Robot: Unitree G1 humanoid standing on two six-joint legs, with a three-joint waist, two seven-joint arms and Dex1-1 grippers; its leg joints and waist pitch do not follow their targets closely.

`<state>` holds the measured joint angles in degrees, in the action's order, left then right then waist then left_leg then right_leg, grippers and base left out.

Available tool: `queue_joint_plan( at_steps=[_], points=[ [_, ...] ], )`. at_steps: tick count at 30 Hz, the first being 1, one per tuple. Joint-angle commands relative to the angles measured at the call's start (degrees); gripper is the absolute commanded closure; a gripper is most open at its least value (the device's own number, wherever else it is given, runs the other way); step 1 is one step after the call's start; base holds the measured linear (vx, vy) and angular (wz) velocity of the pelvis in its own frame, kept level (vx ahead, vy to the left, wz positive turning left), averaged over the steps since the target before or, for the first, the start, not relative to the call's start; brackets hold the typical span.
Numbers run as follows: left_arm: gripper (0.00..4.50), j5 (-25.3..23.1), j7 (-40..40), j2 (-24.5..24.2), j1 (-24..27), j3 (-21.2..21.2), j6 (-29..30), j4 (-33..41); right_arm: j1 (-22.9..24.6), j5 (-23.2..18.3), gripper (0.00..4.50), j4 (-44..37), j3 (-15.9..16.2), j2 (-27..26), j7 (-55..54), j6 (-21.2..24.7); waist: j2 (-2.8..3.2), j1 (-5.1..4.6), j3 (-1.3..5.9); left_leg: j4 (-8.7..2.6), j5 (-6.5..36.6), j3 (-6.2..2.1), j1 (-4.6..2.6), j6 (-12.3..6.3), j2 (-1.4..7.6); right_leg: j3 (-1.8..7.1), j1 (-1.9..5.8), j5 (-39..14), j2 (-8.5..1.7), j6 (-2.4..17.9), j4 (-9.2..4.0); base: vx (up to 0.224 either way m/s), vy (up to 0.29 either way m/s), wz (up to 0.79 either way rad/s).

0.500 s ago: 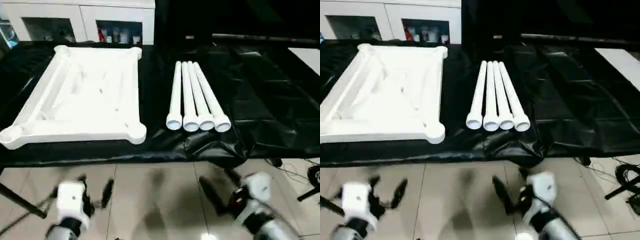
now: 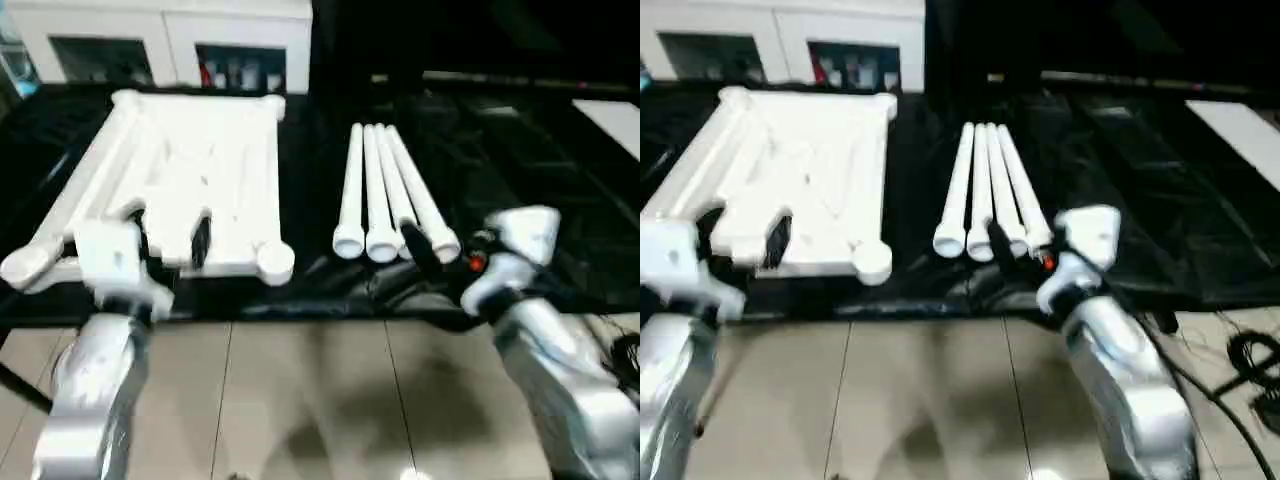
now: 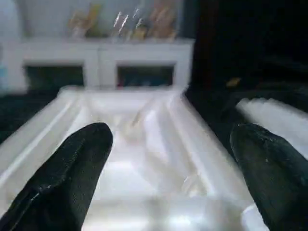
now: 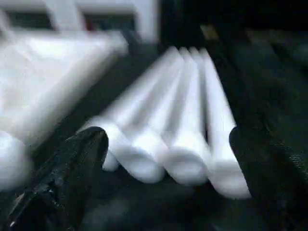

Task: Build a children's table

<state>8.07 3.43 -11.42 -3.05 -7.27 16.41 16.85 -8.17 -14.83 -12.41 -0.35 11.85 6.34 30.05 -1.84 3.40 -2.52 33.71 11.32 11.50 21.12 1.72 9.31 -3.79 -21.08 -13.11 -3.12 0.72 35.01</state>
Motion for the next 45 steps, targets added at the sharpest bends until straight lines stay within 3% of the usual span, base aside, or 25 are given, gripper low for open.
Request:
queue_joint_plan(
  at_steps=[1, 7, 8, 11, 16, 18, 19, 21, 23, 24, 26, 27, 28, 29, 30, 31, 32, 34, 36, 37, 38, 40, 42, 43, 45],
  points=[
    [0.00, -1.9, 0.2, 0.0, -0.4, 2.9, 2.3, -1.3, -1.3, 0.4, 0.03, 0.7, 0.4, 0.0, 0.2, 1.1, 1.11, 0.37, 2.68, -3.82, 5.9, -2.64, -0.82, 1.44, 4.13, 3.88, 1.90, 2.4, -5.49, 7.2, -3.26, 0.000, 0.000, 0.00],
    [0.00, -3.9, 1.9, -0.4, -3.7, 8.5, 5.2, -2.9, -4.5, -0.1, 0.03, 2.2, -0.4, -2.4, 0.5, -1.9, 1.40, 0.29, 2.54, -3.93, 8.2, -2.61, -0.83, 1.33, 4.32, 3.84, 1.77, -1.5, -5.50, 8.4, -3.64, 0.000, 0.000, 0.00],
    [0.00, -4.3, 1.8, -0.7, -3.8, 8.1, 4.9, -3.4, -4.5, 0.8, 0.03, 2.9, 0.8, -2.7, 0.3, -1.8, 1.17, 0.68, 2.26, -4.73, 7.8, -4.53, 1.68, -2.00, 3.14, 1.70, 3.51, -0.8, -6.37, 9.1, -3.13, 0.000, 0.000, 0.00],
    [0.00, -4.8, 1.3, -0.8, -4.8, 7.2, 5.6, -3.5, -4.9, 1.1, 0.03, 3.3, 2.9, -3.1, 1.4, -2.5, 2.53, -0.23, 2.85, -3.46, 9.9, -6.94, 2.56, -10.21, 2.00, -1.46, 5.17, -4.7, -7.79, 10.3, -4.44, -0.018, -0.016, 0.31],
    [0.00, -4.6, 0.8, -1.3, -7.5, 5.5, 5.0, -6.4, -6.8, 3.7, 0.03, 5.7, 6.6, -4.5, 2.4, -4.5, 3.48, 0.05, 0.54, -2.88, 26.7, -7.07, 1.87, -2.68, 1.60, -4.62, 8.71, -38.8, -8.82, 5.5, -9.41, 0.021, -0.012, 0.55],
    [0.00, -5.3, 0.4, -1.2, -8.7, 6.0, 5.3, -7.6, -7.7, 3.8, 0.03, 7.0, 6.0, -5.1, 2.3, -5.7, 4.35, -0.53, 0.87, -4.77, 30.7, -8.47, -1.31, -1.10, 3.62, -4.35, 7.34, -30.7, -6.07, 6.5, -7.69, 0.070, 0.012, 0.55],
    [0.00, -5.3, 0.4, -1.1, -8.8, 6.1, 5.3, -7.7, -7.8, 3.8, 0.03, 7.1, 5.9, -5.1, 2.3, -5.8, 5.53, -1.35, 1.45, -6.00, 38.5, -9.78, -7.93, 1.61, 7.39, -2.78, 2.80, -19.8, -3.65, 7.4, -3.66, 0.071, 0.016, 0.53],
    [0.00, -5.2, 1.2, -0.9, -9.3, 6.7, 5.4, -8.6, -9.0, 4.9, 0.03, 9.4, 5.9, -5.4, 1.0, -6.1, 4.44, -2.31, 1.42, -7.51, 34.7, -11.23, -7.97, -2.93, 7.69, -0.23, 0.26, -4.9, -2.73, 2.1, 1.47, 0.108, 0.008, 0.18],
    [0.00, -5.3, 1.5, -0.9, -9.7, 6.9, 5.1, -9.4, -9.2, 4.7, 0.03, 10.0, 5.7, -5.7, 1.3, -6.9, 4.12, -2.26, 1.28, -7.32, 33.4, -10.16, -7.53, -4.46, 6.70, 0.15, 0.25, -3.7, -3.20, 1.7, 0.69, 0.108, -0.007, 0.08],
    [0.00, -5.1, 1.7, -0.7, -10.0, 7.1, 4.9, -10.0, -9.2, 4.5, 0.03, 10.0, 5.1, -5.8, 1.2, -7.3, 1.51, -1.09, 1.21, -4.54, 27.0, -5.07, -2.76, -5.77, 1.37, 3.81, 4.29, -5.7, -7.08, 4.3, -5.23, 0.104, -0.063, 0.16],
    [0.00, -5.2, 1.8, -0.4, -10.4, 7.3, 4.9, -10.2, -9.2, 2.6, 0.03, 10.0, 2.8, -7.2, 0.3, -7.0, 0.36, 1.45, 2.80, 2.83, 8.4, -4.17, 2.03, -8.42, -0.19, 8.44, 10.01, -10.6, -12.09, 9.4, -7.56, 0.115, -0.071, 0.13],
    [0.00, -3.9, 1.8, 0.5, -10.9, 6.6, 5.6, -10.0, -9.4, 2.6, 0.03, 10.6, 1.8, -7.2, -0.6, -6.8, 0.80, 1.99, 3.53, 4.14, 1.7, -4.99, 4.82, -8.42, 0.15, 7.83, 11.65, -5.4, -11.34, 11.6, -6.34, 0.118, -0.040, -0.01],
    [0.00, -3.0, 1.8, 1.1, -11.2, 6.0, 6.2, -9.8, -9.6, 2.7, 0.03, 11.0, 1.1, -7.2, -1.2, -6.7, 1.98, 1.81, 3.60, 1.85, -3.1, -5.28, 5.04, -7.81, 0.81, 4.90, 10.74, 1.9, -7.95, 12.3, -4.56, 0.118, -0.040, -0.01],
    [0.00, -3.0, 1.8, 1.1, -11.2, 6.0, 6.2, -9.8, -9.6, 2.7, 0.03, 11.0, 1.1, -7.2, -1.2, -6.7, 1.98, 1.81, 3.60, 1.85, -3.1, -5.28, 5.04, -7.81, 0.81, 4.90, 10.74, 1.9, -7.95, 12.3, -4.56, 0.121, 0.009, -0.02],
    [0.00, -2.9, 1.9, 1.4, -11.8, 5.9, 6.5, -9.9, -9.9, 3.7, 0.03, 11.9, 0.6, -6.6, -2.1, -7.1, 5.01, -1.20, 4.44, -1.53, -14.8, -8.51, -3.14, -13.21, 3.67, -1.00, 4.38, 5.2, -0.14, 6.8, 1.10, 0.150, 0.023, -0.02],
    [0.00, -3.2, 1.9, 1.4, -11.8, 6.1, 6.3, -10.2, -10.0, 4.1, 0.03, 12.0, 0.5, -6.5, -2.6, -7.0, 5.63, -3.20, 4.72, -1.40, -17.7, -13.25, -9.70, -22.96, 8.25, -0.82, -3.19, -6.6, -1.08, 2.4, 5.40, 0.150, 0.023, -0.02],
    [0.00, -3.5, 1.9, 1.3, -11.9, 6.3, 6.2, -10.5, -10.0, 4.3, 0.03, 12.1, 0.5, -6.3, -2.5, -7.3, 5.23, -3.44, 4.82, -1.37, -18.9, -13.91, -9.49, -26.05, 9.18, -0.39, -3.70, -8.1, -1.72, 0.0, 6.18, 0.142, 0.012, -0.08],
    [0.00, -3.7, 1.9, 1.2, -11.9, 6.4, 6.1, -10.8, -10.0, 4.6, 0.03, 12.0, 0.6, -6.0, -2.4, -7.4, 3.57, -3.03, 4.11, -1.93, -18.2, -11.52, -7.32, -28.56, 7.22, 1.43, -5.23, -2.6, -2.86, -4.7, 6.17, 0.076, -0.006, -0.15],
    [0.00, -4.0, 2.1, 1.2, -11.8, 6.5, 5.9, -11.0, -9.6, 5.1, 0.03, 11.5, 0.9, -6.1, -1.8, -8.0, 0.07, -2.10, 3.45, 0.26, -1.1, -5.88, -2.45, -19.57, -0.26, 4.63, 0.03, 4.0, -5.01, 0.0, -1.57, 0.018, -0.035, 0.02],
    [0.00, -4.1, 2.1, 1.1, -11.8, 6.5, 5.9, -11.0, -9.5, 5.2, 0.03, 11.4, 0.8, -6.2, -1.8, -8.0, -1.15, 0.67, 2.96, 5.00, 8.6, -4.41, 0.87, -11.84, -2.90, 9.54, 4.58, -16.5, -9.64, 1.5, -6.47, 0.036, -0.070, 0.04],
    [0.00, -4.2, 2.2, 0.8, -11.9, 6.7, 6.0, -11.0, -9.5, 5.4, 0.03, 11.2, 0.7, -6.4, -1.8, -7.9, -0.70, 1.09, 3.17, 6.14, 7.0, -5.38, 2.24, -9.53, -1.93, 10.34, 6.43, -21.8, -11.26, 3.7, -6.22, 0.050, -0.088, 0.01],
    [0.00, -4.3, 2.3, 0.7, -11.9, 6.8, 6.1, -10.9, -9.4, 5.3, 0.03, 11.1, 0.6, -6.5, -2.0, -8.0, 0.77, 1.21, 2.36, 4.51, 1.6, -6.20, 3.41, -4.58, -0.72, 8.07, 6.98, -23.0, -9.33, 9.7, -6.02, 0.047, -0.061, -0.05],
    [0.00, -4.4, 2.4, 0.7, -12.0, 6.4, 6.2, -10.9, -9.5, 5.5, 0.03, 11.0, 0.7, -6.5, -2.5, -8.2, 3.97, 0.50, 2.52, -1.73, 2.1, -5.99, 0.27, -3.94, 1.92, 3.13, 5.17, -18.8, -4.83, 11.4, -5.07, 0.032, 0.025, -0.02],
    [0.00, -4.4, 2.4, 0.7, -12.0, 6.4, 6.1, -11.0, -9.6, 5.5, 0.03, 11.0, 0.7, -6.5, -2.6, -8.2, 4.64, -1.65, 2.65, -3.42, 7.4, -7.89, -2.70, -4.68, 3.90, 0.96, 3.03, -13.9, -1.38, 10.1, -2.05, 0.064, 0.050, -0.04],
    [0.00, -4.4, 2.6, 0.5, -12.1, 6.5, 6.2, -11.1, -9.6, 5.5, 0.03, 10.9, 0.6, -6.5, -3.0, -8.2, 5.09, -3.75, 3.30, -4.08, 10.8, -11.34, -8.15, -10.73, 6.25, -0.09, -0.70, -6.0, -1.39, 9.4, 1.62, 0.109, 0.061, 0.05]
  ],
)
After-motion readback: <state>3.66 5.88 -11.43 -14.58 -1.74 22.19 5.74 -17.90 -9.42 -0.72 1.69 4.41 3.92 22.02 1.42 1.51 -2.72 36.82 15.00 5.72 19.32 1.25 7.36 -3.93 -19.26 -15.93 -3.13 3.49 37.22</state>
